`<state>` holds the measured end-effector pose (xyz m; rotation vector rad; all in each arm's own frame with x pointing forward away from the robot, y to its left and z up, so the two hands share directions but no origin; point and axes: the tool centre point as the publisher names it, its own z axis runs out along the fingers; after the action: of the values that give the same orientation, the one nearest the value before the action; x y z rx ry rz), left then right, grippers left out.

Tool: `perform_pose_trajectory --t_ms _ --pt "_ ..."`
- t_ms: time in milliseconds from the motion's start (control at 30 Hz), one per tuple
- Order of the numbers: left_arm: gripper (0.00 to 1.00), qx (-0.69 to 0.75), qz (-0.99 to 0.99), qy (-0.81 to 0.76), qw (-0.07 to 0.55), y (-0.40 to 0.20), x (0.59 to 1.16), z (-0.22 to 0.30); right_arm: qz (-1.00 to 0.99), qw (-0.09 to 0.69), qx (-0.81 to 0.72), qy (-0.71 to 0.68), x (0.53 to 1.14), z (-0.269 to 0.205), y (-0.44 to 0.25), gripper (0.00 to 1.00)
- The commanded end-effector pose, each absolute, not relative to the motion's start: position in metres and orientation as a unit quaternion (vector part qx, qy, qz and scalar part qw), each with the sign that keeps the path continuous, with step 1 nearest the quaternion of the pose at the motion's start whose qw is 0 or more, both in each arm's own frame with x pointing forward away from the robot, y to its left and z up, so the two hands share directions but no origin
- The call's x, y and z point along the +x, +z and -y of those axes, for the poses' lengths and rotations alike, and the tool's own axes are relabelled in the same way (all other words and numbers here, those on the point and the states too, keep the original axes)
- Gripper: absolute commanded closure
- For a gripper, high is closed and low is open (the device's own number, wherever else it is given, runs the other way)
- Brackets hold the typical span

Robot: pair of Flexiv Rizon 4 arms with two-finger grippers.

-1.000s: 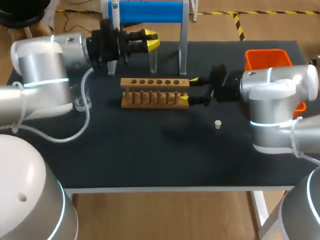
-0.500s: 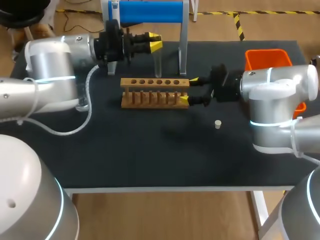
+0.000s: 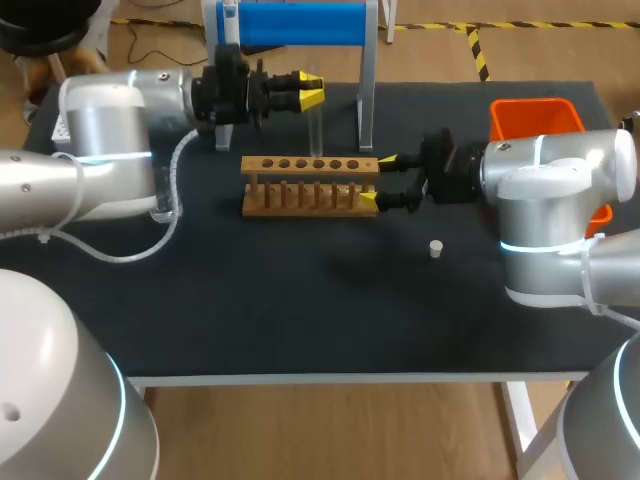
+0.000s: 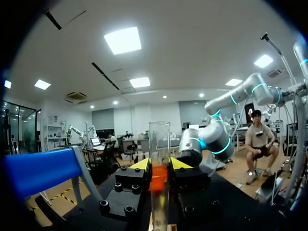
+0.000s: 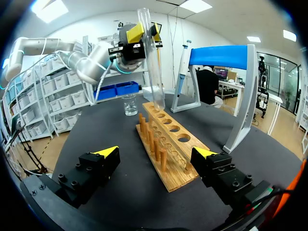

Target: Invert the test tube, pick up the pipette, mount the tip to pipette, aspirate from beaker and dispense into the tube, eject the tip, return the pipette, and cap with the stopper.

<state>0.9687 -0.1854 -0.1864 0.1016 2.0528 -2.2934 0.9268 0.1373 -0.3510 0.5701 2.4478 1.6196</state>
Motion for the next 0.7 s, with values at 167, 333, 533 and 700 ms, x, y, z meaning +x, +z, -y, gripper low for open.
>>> perform_pose_trajectory --t_ms 167,333,533,700 --pt "1.0 0.038 -0.664 -0.746 0.042 -0.199 0.978 0.187 -0.816 0.076 0.19 0.541 0.927 -0.137 -0.351 0.0" --pt "1.0 0.04 -0.662 -0.747 0.044 -0.203 0.982 0.187 -0.816 0.076 0.19 0.541 0.927 -0.137 -0.351 0.0" --pt "1.0 0.037 -0.661 -0.748 0.039 -0.208 0.985 0.19 -0.816 0.076 0.19 0.541 0.927 -0.137 -0.351 0.0" --pt "1.0 0.034 -0.662 -0.748 0.032 -0.212 0.985 0.191 -0.816 0.076 0.19 0.541 0.927 -0.137 -0.351 0.0"
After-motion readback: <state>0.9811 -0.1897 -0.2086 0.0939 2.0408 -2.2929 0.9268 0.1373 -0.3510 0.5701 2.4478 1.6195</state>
